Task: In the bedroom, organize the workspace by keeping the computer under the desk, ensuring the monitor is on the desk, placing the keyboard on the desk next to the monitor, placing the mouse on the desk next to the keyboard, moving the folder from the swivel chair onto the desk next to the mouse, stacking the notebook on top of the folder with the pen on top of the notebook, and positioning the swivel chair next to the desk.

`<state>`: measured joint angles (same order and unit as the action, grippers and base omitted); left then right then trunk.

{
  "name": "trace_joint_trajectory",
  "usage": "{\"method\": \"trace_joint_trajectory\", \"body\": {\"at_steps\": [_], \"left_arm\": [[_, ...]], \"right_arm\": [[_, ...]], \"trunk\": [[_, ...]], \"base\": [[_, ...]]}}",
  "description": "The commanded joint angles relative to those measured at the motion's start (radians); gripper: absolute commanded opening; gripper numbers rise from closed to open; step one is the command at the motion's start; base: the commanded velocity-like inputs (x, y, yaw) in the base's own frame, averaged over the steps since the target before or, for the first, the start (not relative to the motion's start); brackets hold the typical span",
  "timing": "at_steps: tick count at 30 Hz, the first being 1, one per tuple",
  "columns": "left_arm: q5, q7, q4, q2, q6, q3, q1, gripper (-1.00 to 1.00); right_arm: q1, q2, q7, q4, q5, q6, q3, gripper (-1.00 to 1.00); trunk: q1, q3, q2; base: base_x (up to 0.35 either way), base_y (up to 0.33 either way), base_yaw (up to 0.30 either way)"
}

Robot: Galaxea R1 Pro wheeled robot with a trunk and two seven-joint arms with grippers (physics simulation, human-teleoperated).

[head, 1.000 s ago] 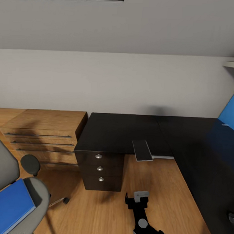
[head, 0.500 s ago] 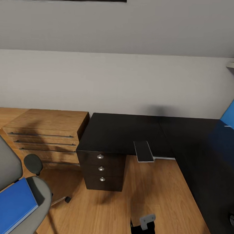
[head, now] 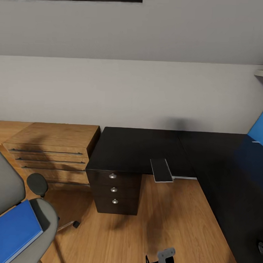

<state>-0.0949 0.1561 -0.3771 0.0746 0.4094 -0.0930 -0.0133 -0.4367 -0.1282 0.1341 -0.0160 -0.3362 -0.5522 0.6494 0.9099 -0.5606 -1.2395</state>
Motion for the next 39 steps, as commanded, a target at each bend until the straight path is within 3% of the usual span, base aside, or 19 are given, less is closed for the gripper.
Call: {"method": "trace_joint_trajectory", "body": {"at_steps": [1,8,31,39], "left_arm": [[-0.008,-0.001,0.004,0.001,0.001,0.0,-0.001,1.0],[-0.006,0.004,0.024,-0.001,-0.004,0.003,-0.001,1.0],[-0.007,0.006,0.044,-0.002,0.002,0.001,-0.001,1.0],[-0.011,-0.002,0.035,-0.009,0.008,-0.004,-0.001,1.0]], "right_arm": [[0.0,-0.001,0.005,-0.002,-0.004,-0.003,0.008,1.0],[0.0,-0.002,0.006,-0.001,-0.004,-0.003,0.007,1.0],[0.0,0.0,0.008,0.001,-0.026,-0.004,0.002,1.0],[0.0,0.001,0.01,0.001,-0.027,-0.057,0.0,1.0]], "trunk": [[0.0,-0.001,0.0],[0.0,-0.001,0.0],[0.0,-0.012,0.0],[0.0,-0.018,0.0]], "base": [[0.0,0.0,0.0],[0.0,0.0,0.113],[0.0,0.0,0.262],[0.0,0.0,0.257]]}}
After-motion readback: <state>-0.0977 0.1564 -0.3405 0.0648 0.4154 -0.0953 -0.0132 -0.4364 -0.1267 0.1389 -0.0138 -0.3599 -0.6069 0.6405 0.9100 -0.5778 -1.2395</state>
